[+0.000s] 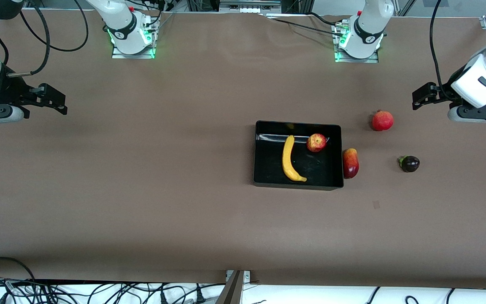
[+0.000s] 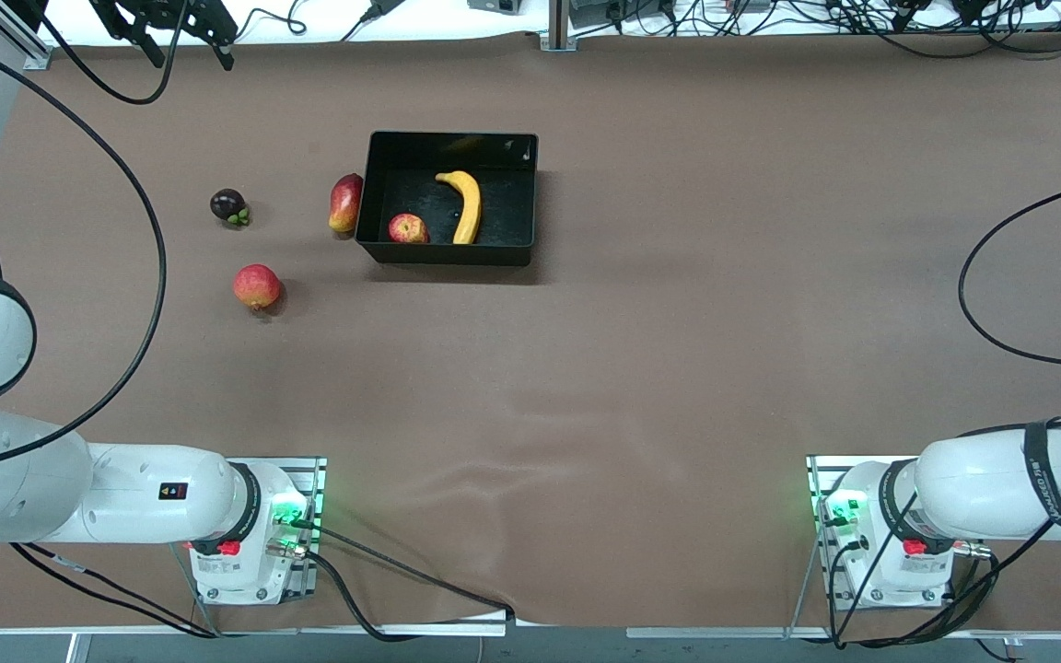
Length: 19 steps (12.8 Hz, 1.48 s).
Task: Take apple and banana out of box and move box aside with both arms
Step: 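Reach the left gripper into the black box and grasp the apple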
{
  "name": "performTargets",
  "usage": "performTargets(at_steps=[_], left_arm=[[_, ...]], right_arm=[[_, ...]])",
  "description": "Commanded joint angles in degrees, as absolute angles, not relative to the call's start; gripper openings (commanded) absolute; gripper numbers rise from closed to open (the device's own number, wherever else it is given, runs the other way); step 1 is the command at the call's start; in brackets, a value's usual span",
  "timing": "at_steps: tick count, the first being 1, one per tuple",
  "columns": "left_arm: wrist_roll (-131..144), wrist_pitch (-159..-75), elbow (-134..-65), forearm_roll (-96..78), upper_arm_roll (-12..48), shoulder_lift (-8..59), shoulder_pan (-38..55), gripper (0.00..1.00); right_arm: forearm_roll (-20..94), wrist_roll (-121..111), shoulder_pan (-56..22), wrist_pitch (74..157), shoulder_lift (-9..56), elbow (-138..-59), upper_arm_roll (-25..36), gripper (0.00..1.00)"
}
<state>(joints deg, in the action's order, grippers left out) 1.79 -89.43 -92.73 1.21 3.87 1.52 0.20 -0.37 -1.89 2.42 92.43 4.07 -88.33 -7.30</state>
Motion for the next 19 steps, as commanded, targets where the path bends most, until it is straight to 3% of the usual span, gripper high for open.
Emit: performTargets(at_steps=[1,8,10,13,19], left_arm=[[0.5,-87.7,-90.0,0.6,3.5,3.0,0.0,1.0],[1.1,-86.7,-88.6,-0.2,3.6,5.1,0.7,1.0],[0.4,-82.3,-88.3,0.1,3.8,5.7,1.1,1.0],[3.4,-81.6,-90.2,-0.2,7.8,8.1,3.7,1.0],[16.7,-100.8,-94.4,0.6,10.7,17.6,7.6,1.0]], right_arm=[[-0.3,-1.7,3.0,91.8,3.7,-87.8,-8.0,1.0],[-0.3,-1.7,3.0,91.8,3.7,-87.8,-8.0,1.0],[-0.3,-1.7,3.0,91.8,3.7,-87.8,-8.0,1.0],[-0.3,-1.7,3.0,91.8,3.7,-87.8,-8.0,1.0],[-0.3,-1.7,3.0,91.9,3.7,-87.8,-8.0,1.0]])
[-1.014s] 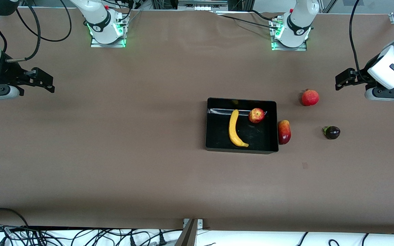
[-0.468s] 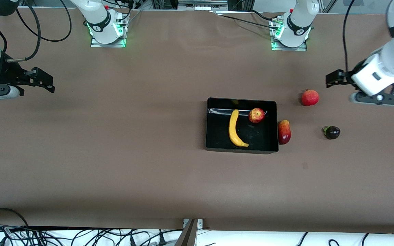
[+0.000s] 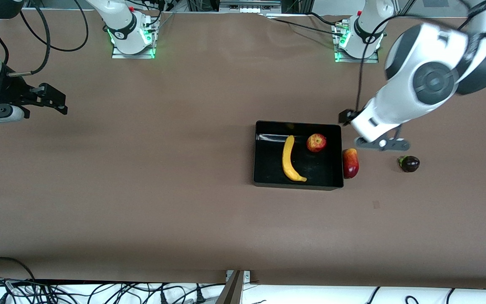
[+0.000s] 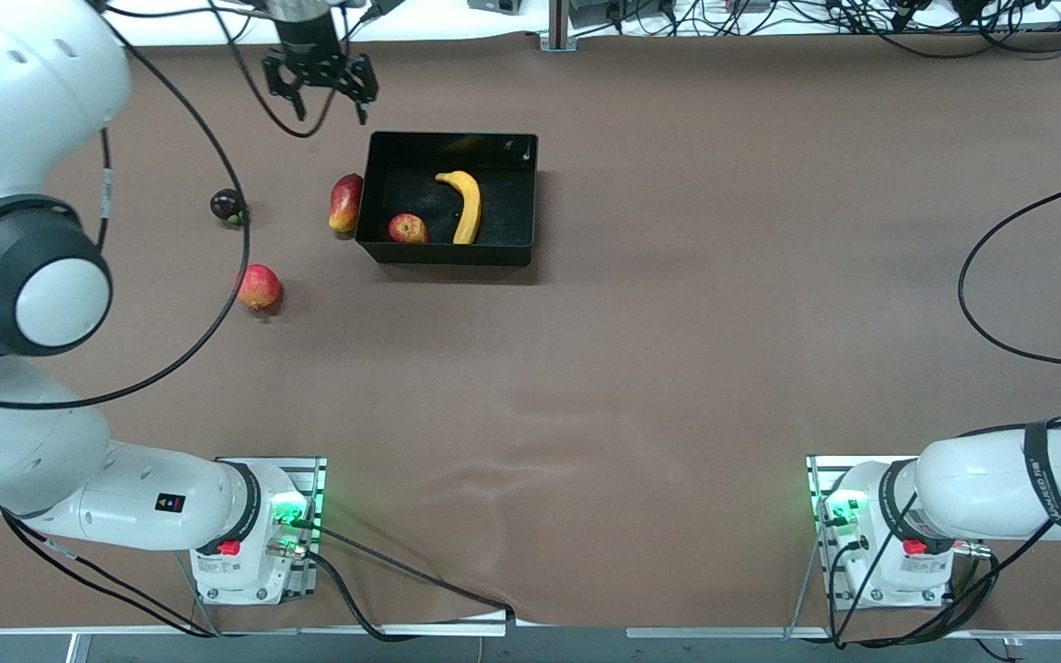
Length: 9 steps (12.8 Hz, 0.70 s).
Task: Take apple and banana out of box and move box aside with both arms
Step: 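Reach the left gripper into the black box and grasp the apple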
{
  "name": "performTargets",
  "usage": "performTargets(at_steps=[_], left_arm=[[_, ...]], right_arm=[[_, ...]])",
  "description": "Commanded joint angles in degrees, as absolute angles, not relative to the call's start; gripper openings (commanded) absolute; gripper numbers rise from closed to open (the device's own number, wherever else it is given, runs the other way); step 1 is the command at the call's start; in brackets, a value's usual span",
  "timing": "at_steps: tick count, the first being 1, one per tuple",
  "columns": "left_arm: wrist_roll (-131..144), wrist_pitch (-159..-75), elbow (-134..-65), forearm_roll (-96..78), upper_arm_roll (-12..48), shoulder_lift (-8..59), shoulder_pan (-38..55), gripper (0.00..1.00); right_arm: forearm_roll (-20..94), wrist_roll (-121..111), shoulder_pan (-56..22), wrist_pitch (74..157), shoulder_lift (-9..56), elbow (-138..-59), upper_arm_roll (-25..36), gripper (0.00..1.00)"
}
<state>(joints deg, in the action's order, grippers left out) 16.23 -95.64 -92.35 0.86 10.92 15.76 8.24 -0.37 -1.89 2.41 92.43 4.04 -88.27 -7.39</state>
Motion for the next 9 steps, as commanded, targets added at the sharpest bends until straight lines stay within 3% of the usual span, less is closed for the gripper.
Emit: performTargets(at_steps=[1,7,9], left_arm=[[18.0,-107.0,-98.2,0.6,10.8,17.9,8.3,1.0],[29.8,-127.4,-114.8,0.8,10.7,18.5,16.8,1.0],[31.9,-128.8,-115.4,9.8,10.8,20.8,17.8,1.0]], right_arm=[[-0.3,-1.6,3.0,91.9,3.7,-87.8,-8.0,1.0],[-0.4,-1.8,2.2,92.1,3.8,-87.8,-7.9,1.0],[-0.4,-1.8,2.2,92.4,3.8,-87.7,-7.9,1.0]])
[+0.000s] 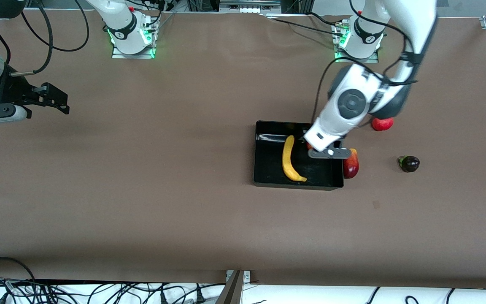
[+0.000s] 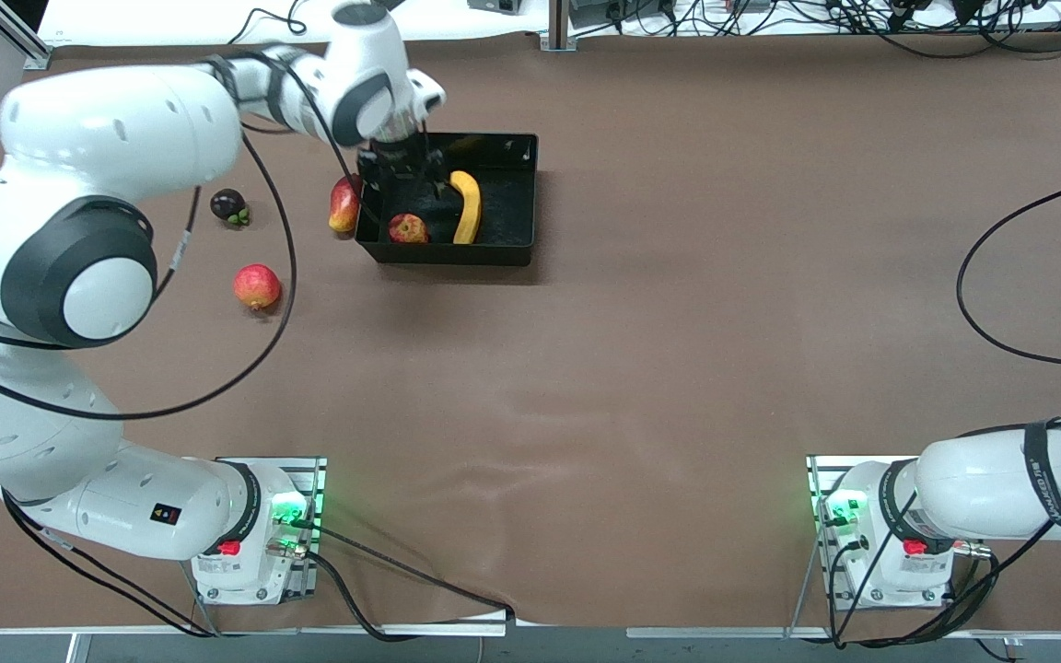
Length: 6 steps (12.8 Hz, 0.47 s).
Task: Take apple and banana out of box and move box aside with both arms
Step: 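Lift the apple out of the box with the left gripper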
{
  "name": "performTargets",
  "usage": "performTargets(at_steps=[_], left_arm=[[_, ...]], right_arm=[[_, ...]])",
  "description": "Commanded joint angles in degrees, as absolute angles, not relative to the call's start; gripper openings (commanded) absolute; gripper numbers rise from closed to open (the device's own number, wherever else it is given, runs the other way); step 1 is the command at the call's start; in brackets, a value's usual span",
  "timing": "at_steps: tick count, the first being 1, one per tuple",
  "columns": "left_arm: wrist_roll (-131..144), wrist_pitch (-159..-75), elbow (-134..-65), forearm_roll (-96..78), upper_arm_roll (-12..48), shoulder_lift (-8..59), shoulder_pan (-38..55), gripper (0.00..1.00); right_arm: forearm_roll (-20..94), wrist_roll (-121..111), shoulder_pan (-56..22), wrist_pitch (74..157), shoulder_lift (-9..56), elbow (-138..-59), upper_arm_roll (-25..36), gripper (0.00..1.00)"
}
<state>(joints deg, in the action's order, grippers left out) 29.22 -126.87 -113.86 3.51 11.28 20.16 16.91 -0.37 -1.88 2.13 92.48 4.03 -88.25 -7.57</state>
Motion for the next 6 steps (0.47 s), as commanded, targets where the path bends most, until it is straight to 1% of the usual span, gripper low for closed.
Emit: performTargets(at_steps=[1,2,4,6], left_arm=[[34.3,-129.7,-115.2,14.5,10.8,22.4,17.6,1.0],[35.8,-131.6,-115.6,16.8,10.8,23.4,17.5,1.0],[36.2,-132.5,-115.8,17.5,10.8,24.8,17.1,1.0],[36.5,-134.3,-117.1,17.5,10.9,24.9,17.1,1.0]], right_arm=[[-0.4,-1.8,2.2,92.4,3.8,-87.7,-7.9,1.0],[-0.3,-1.8,2.2,92.3,3.8,-87.7,-7.9,1.0],[-0.3,-1.8,2.2,92.1,3.8,-87.7,-7.9,1.0],[-0.3,-1.8,2.2,92.0,3.7,-87.7,-7.9,1.0]])
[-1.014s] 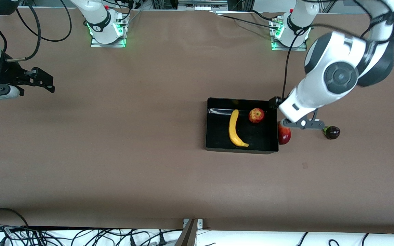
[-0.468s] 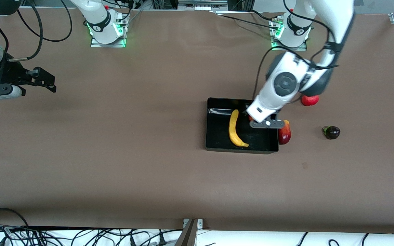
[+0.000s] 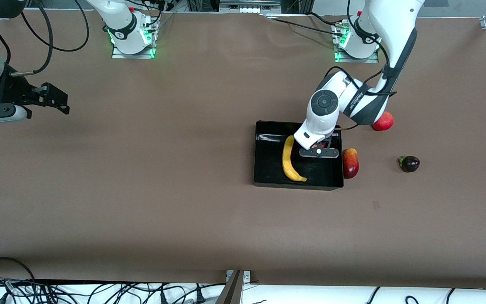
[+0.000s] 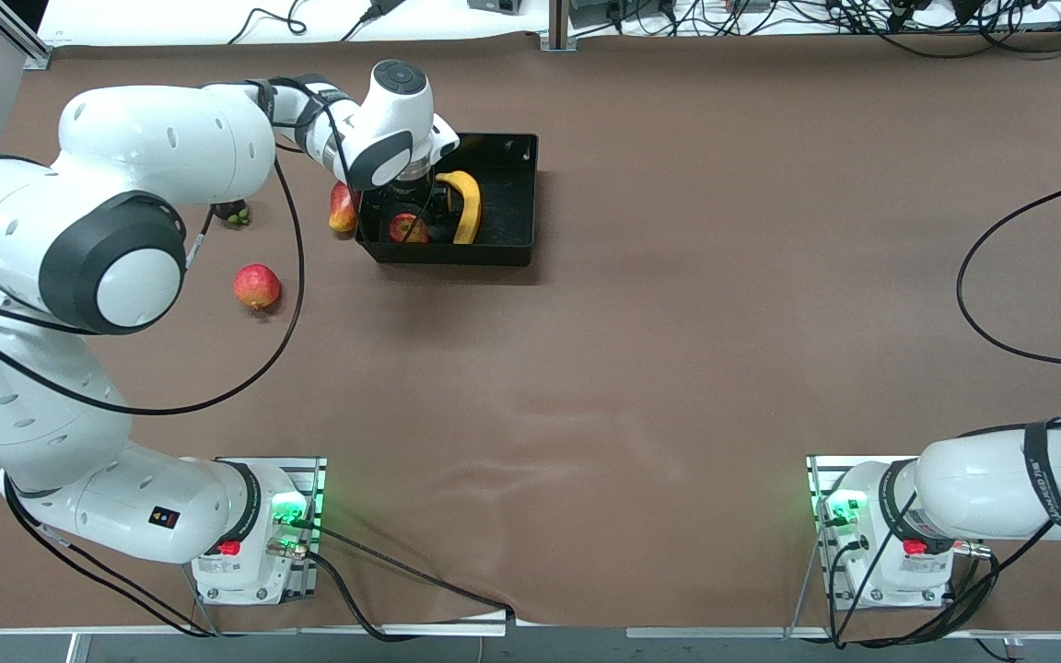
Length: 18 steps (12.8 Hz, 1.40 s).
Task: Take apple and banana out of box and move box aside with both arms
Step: 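Lift the apple out of the box with the left gripper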
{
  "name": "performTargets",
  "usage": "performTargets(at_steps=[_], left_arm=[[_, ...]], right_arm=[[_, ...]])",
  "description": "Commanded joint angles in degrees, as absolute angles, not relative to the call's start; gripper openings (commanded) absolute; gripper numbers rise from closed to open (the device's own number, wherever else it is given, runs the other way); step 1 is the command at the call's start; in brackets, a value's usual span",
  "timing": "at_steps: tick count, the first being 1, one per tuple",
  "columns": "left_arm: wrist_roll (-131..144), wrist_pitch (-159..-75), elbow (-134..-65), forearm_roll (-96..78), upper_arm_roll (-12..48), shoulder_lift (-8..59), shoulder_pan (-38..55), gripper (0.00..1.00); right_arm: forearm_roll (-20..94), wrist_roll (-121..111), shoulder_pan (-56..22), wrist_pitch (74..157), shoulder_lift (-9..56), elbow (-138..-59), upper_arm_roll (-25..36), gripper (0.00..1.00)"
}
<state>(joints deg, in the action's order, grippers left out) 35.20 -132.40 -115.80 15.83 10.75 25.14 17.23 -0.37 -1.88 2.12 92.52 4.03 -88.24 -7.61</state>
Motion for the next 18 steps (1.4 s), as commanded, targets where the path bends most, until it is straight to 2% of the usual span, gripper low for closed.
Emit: performTargets(at_steps=[1,2,3,4,6,9,10,12,13,14,15,17,18], left_arm=[[36.4,-135.9,-118.2,17.5,10.9,24.8,17.1,1.0],[36.5,-138.1,-119.2,17.5,11.0,25.0,17.4,1.0],[36.5,-138.7,-120.2,17.5,11.1,25.0,17.3,0.82],[36.5,-138.7,-120.9,17.5,11.1,25.0,17.1,0.51],[36.6,-137.7,-121.6,17.5,11.2,23.8,17.2,0.19],[35.9,-130.5,-117.9,16.5,11.2,17.8,17.0,0.16],[35.8,-126.3,-114.3,16.3,11.2,17.4,16.0,0.16],[33.9,-112.6,-104.2,12.0,11.1,17.6,15.0,0.16],[29.7,-108.4,-102.1,11.3,10.9,17.8,13.8,0.16],[24.0,-107.5,-102.7,11.1,11.1,17.5,10.8,0.18],[16.5,-107.5,-104.5,11.0,11.2,17.1,7.6,0.27],[6.3,-110.0,-109.7,8.1,11.2,15.8,3.5,0.25],[3.7,-113.7,-114.6,7.7,11.2,13.6,2.1,0.23]], right_arm=[[-0.3,-1.8,2.2,91.9,3.7,-87.7,-7.9,1.0],[-0.3,-1.8,2.2,91.9,3.7,-87.7,-7.9,1.0],[-0.3,-1.8,2.2,91.9,3.7,-87.7,-8.0,1.0],[-0.3,-1.8,2.2,91.9,3.7,-87.7,-8.0,1.0],[-0.3,-1.8,2.2,92.0,3.7,-87.7,-7.9,1.0],[-0.3,-1.8,2.2,91.9,3.7,-87.7,-7.9,1.0],[-0.3,-1.8,2.2,92.0,3.7,-87.7,-7.9,1.0],[-0.3,-1.8,2.2,92.0,3.7,-87.7,-7.9,1.0],[-0.3,-1.8,2.2,91.9,3.7,-87.7,-7.9,1.0],[-0.3,-1.7,2.2,91.9,3.7,-87.7,-7.9,1.0],[-0.3,-1.8,2.2,91.9,3.7,-87.7,-7.9,1.0],[-0.3,-1.8,2.2,91.9,3.7,-87.7,-7.9,1.0],[-0.3,-1.7,2.2,92.0,3.7,-87.7,-7.9,1.0]])
